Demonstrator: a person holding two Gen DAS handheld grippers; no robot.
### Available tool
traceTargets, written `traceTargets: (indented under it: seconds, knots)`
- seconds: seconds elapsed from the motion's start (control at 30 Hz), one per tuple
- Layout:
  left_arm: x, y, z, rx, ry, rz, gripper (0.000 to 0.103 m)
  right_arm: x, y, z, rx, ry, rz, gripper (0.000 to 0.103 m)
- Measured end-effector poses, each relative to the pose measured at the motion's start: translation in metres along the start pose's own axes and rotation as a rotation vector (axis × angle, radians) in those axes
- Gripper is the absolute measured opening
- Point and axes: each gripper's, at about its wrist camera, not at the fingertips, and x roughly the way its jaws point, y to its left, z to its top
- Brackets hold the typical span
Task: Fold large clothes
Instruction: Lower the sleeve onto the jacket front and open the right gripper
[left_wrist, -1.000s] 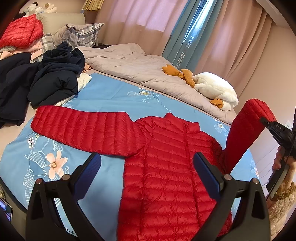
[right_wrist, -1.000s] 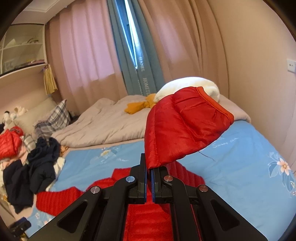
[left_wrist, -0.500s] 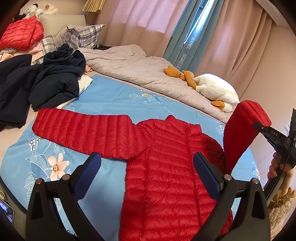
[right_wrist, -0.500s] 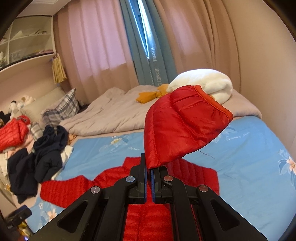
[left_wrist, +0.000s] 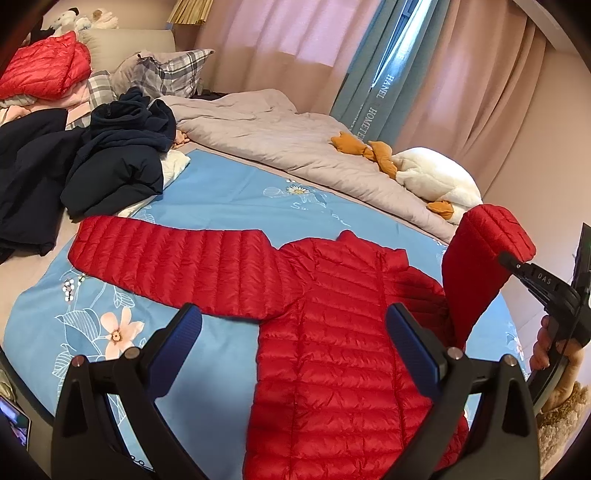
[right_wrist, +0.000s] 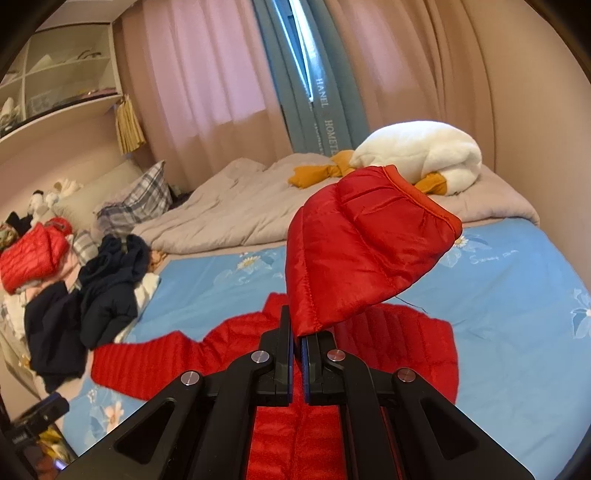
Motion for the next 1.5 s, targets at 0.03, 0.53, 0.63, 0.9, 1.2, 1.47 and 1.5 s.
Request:
traceTargets:
  seconds: [0.03,0.53,0.63,0.9,1.2,1.47,1.5]
  knots:
    - [0.000,0.000,0.000,0.001,-0.001,0.005,0.100,0.001,0.001,-0.001,0.000,0.004,0.005,0.005]
    - [0.006,0.016,-0.003,-0.016,0.008,0.048,0.100,0.027,0.029,-0.026,-0.068,0.114,0.049,0.005]
    - [0.006,0.019,-0.004,-0.022,0.011,0.054,0.100,0.031,0.034,-0.030,-0.079,0.135,0.052,0.005]
    - [0.009,0.031,-0.005,-0.046,0.020,0.063,0.100,0.045,0.047,-0.045,-0.120,0.209,0.047,0.005]
    - [0.010,0.041,-0.006,-0.065,0.023,0.077,0.100,0.065,0.056,-0.061,-0.147,0.293,0.041,0.005]
    - [0.011,0.048,-0.007,-0.074,0.028,0.080,0.100,0.077,0.065,-0.074,-0.174,0.357,0.034,0.005]
    - [0.012,0.048,-0.007,-0.075,0.029,0.081,0.100,0.078,0.066,-0.075,-0.177,0.361,0.033,0.005]
